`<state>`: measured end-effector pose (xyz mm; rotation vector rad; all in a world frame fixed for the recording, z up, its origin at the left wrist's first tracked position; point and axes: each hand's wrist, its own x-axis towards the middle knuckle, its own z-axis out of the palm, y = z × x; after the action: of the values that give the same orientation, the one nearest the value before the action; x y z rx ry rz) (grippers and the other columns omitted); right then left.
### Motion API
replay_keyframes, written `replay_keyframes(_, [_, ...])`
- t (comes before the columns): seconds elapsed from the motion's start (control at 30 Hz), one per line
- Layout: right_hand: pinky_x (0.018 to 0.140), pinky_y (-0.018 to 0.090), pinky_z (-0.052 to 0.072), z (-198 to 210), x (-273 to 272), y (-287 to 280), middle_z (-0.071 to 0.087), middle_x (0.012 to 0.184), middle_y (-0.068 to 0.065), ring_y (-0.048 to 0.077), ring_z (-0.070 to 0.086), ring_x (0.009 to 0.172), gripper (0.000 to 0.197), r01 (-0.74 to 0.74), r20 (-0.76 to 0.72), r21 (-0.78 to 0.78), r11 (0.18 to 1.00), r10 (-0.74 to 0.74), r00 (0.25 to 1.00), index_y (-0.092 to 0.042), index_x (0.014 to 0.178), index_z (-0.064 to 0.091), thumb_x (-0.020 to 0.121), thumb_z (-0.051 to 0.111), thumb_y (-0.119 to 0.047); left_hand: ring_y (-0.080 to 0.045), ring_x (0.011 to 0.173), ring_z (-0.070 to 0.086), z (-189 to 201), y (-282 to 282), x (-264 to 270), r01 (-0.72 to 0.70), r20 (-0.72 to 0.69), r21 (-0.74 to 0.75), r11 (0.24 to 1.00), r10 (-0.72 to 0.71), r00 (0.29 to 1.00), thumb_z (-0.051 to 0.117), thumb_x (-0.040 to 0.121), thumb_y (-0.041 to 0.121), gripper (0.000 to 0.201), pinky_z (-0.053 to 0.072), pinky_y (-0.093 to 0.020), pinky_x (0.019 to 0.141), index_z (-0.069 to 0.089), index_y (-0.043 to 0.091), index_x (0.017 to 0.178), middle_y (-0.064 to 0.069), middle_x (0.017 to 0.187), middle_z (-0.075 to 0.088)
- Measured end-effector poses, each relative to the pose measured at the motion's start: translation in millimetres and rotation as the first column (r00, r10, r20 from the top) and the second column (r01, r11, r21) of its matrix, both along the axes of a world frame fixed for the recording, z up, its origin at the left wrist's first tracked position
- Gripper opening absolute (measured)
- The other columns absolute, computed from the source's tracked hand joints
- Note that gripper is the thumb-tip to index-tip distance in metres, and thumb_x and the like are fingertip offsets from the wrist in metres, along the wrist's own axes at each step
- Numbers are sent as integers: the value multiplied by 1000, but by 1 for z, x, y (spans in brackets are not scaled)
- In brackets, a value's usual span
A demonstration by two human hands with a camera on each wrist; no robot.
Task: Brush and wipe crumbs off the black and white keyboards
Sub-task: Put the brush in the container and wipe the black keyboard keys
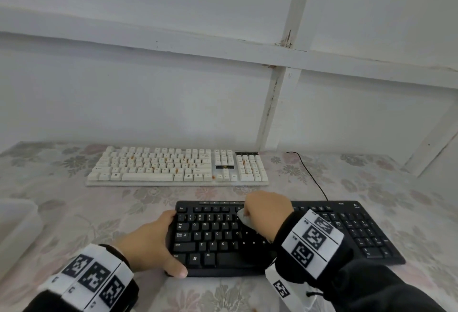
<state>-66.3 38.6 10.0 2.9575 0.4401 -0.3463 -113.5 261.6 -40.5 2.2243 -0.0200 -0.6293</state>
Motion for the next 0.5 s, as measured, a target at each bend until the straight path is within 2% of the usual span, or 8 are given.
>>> replay_keyframes(0.1, [68,28,48,4,4,7,49,66,-4,16,50,60,36,-7,13,20,1000,7,1000,-14,64,49,97,46,-29,-10,117,48,-1,-1,0,-2,12,17,1000,2,1000,86,52,25,115,37,-25,100,15,25,142,14,129,48])
replay_keyframes(0.17, [73,29,53,5,5,24,65,82,-3,16,62,71,36,-49,-8,157,986,51,999,-11,85,67,96,46,-39,-10,116,49,-1,-1,0,-3,11,17,1000,3,1000,86,49,27,116,38,-27,101,16,26,142,14,127,49])
replay_keyframes(0.23, [81,33,55,3,3,50,70,98,-1,17,66,81,37,-98,-69,244,965,118,991,-15,102,71,95,46,-42,-8,114,50,-1,0,0,-5,18,20,1000,5,1000,85,42,32,118,40,-30,102,19,27,140,15,123,52])
replay_keyframes(0.27, [83,34,54,1,0,63,70,100,-1,18,65,83,36,-134,-88,262,956,162,983,-16,104,72,95,46,-41,-8,113,52,-1,1,0,-5,20,23,1000,5,1000,84,39,34,119,41,-31,102,20,28,139,15,121,54])
replay_keyframes(0.33, [74,33,52,-2,-5,82,64,92,0,21,59,76,34,-202,-70,267,942,228,971,-12,94,71,96,45,-34,-8,111,53,0,0,1,-3,10,26,1000,2,1000,84,39,34,118,43,-32,100,21,29,139,14,119,55])
replay_keyframes(0.4, [67,32,45,-2,-11,89,46,73,1,25,49,73,31,-220,-22,250,943,233,972,-7,70,52,96,45,-22,-9,110,53,2,0,1,2,3,30,1000,-2,1000,84,44,30,115,43,-29,97,20,28,140,13,118,55])
replay_keyframes(0.43, [69,34,45,-3,-13,88,39,70,0,25,47,74,32,-225,-7,237,945,233,972,-10,65,41,95,45,-17,-9,109,53,2,-1,1,5,6,33,999,-5,1000,85,47,28,114,43,-27,96,19,28,140,13,118,55])
replay_keyframes(0.5, [75,38,46,-3,-17,84,36,74,1,27,45,78,34,-254,6,186,949,257,966,-13,64,31,94,45,-10,-9,109,53,2,-1,1,4,17,42,999,-5,1000,85,49,27,113,43,-24,94,18,27,141,13,119,55])
